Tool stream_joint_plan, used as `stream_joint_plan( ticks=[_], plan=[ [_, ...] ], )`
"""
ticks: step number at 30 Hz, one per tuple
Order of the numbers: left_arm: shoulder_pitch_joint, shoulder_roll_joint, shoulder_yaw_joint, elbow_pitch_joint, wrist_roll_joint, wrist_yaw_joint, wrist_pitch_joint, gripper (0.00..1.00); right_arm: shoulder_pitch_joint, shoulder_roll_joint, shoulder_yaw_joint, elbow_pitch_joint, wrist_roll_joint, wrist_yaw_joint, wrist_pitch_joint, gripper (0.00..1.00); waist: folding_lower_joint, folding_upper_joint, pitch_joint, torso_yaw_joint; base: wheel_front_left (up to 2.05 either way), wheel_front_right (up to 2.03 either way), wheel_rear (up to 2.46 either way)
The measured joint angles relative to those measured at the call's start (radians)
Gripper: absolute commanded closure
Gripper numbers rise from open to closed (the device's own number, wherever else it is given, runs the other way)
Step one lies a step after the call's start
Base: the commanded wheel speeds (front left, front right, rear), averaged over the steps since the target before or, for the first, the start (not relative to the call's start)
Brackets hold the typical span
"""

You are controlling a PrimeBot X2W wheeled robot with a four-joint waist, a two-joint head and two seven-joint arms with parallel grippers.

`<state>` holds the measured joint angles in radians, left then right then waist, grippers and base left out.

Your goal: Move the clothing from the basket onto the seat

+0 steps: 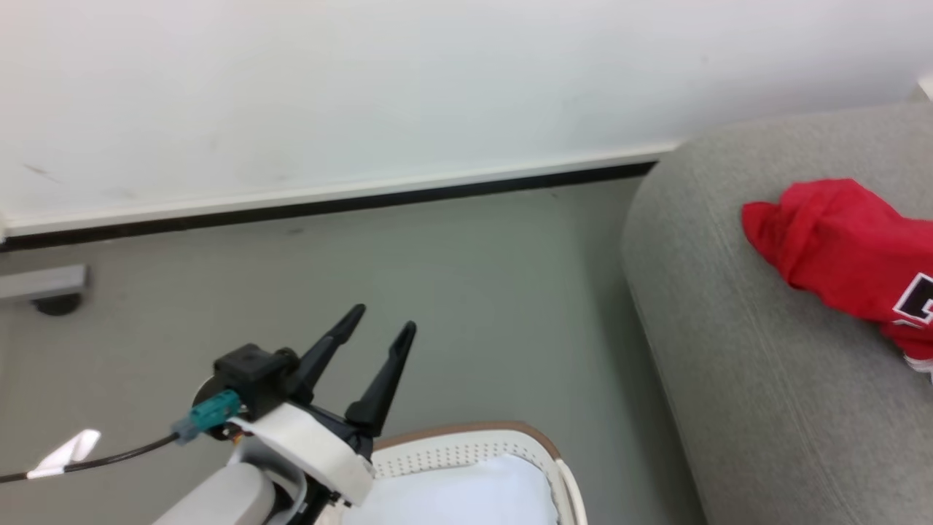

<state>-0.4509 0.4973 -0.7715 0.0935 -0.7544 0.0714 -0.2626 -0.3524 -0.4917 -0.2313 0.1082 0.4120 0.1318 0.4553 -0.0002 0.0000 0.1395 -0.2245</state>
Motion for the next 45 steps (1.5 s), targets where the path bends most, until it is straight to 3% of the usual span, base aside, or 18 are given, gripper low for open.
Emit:
stream_joint_plan(
  ticks=[7,16,22,29,37,45],
  plan=[
    [0.073,-0.027,0.146,0.030,0.016,0.017,-0.001,0.00,0.020,0.074,0.024,-0.064,0.056,0.000,-0.121,0.00,0.0000,0.0000,-0.070,0.086,0.00,0.00,0.00],
    [0.212,-0.079,0.383,0.039,0.111,0.021,-0.002,0.00,0.142,0.190,0.086,-0.105,0.011,0.000,-0.332,0.00,0.0000,0.0000,-0.128,0.182,0.00,0.00,0.00],
    [0.298,-0.166,0.540,0.043,0.221,-0.050,-0.002,0.00,0.248,0.252,0.190,-0.065,-0.044,0.000,-0.523,0.00,0.0001,0.0000,-0.139,0.239,0.00,0.00,0.00],
    [0.373,-0.263,0.666,0.089,0.328,-0.135,-0.002,0.00,0.302,0.311,0.281,0.033,-0.066,0.000,-0.660,0.00,0.0001,0.0000,-0.137,0.255,0.00,0.00,0.00],
    [0.405,-0.328,0.714,0.109,0.436,-0.191,-0.002,0.00,0.317,0.360,0.329,0.125,-0.105,0.000,-0.712,0.00,0.0001,0.0000,-0.137,0.250,0.00,0.00,0.00],
    [0.407,-0.354,0.740,0.109,0.479,-0.200,-0.002,0.00,0.313,0.396,0.313,0.144,-0.160,0.000,-0.717,0.00,0.0001,0.0000,-0.140,0.228,0.00,0.00,0.00]
  ],
)
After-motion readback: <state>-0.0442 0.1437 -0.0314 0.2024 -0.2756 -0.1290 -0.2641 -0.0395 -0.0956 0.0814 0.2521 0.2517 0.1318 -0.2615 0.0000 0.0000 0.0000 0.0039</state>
